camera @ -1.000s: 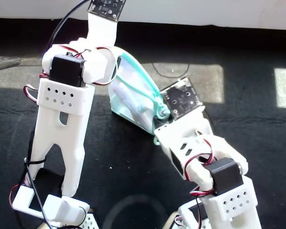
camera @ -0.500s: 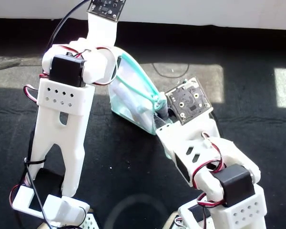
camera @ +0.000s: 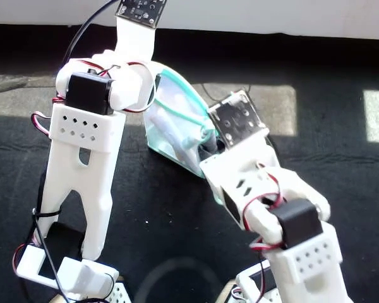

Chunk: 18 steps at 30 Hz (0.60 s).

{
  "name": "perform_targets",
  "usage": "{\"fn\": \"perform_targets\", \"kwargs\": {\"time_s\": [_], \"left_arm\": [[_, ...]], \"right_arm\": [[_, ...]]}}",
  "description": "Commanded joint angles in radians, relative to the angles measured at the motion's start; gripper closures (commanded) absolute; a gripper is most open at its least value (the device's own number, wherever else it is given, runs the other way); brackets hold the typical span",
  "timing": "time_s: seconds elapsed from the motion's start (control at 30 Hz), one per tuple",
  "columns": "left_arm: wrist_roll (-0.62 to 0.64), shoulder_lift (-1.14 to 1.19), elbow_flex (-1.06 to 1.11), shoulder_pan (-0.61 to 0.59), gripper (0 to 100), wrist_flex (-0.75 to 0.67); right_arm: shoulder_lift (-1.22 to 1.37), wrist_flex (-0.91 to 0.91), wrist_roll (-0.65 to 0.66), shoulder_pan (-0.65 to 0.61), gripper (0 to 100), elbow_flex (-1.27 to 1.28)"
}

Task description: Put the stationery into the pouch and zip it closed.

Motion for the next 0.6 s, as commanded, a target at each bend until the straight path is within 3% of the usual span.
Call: {"fn": "perform_targets", "kwargs": {"time_s": [0.0,0.4,0.57], "left_arm": [[0.000,0.090,0.021,0.031,99,0.054],[0.000,0.090,0.019,0.030,99,0.054],[0.000,0.090,0.019,0.030,99,0.055]], "right_arm": [[0.064,-0.079,0.006,-0.012,98.5,-0.058],[0.133,-0.125,0.006,-0.008,98.1,-0.065],[0.133,-0.119,-0.075,0.045,87.9,-0.067]]}}
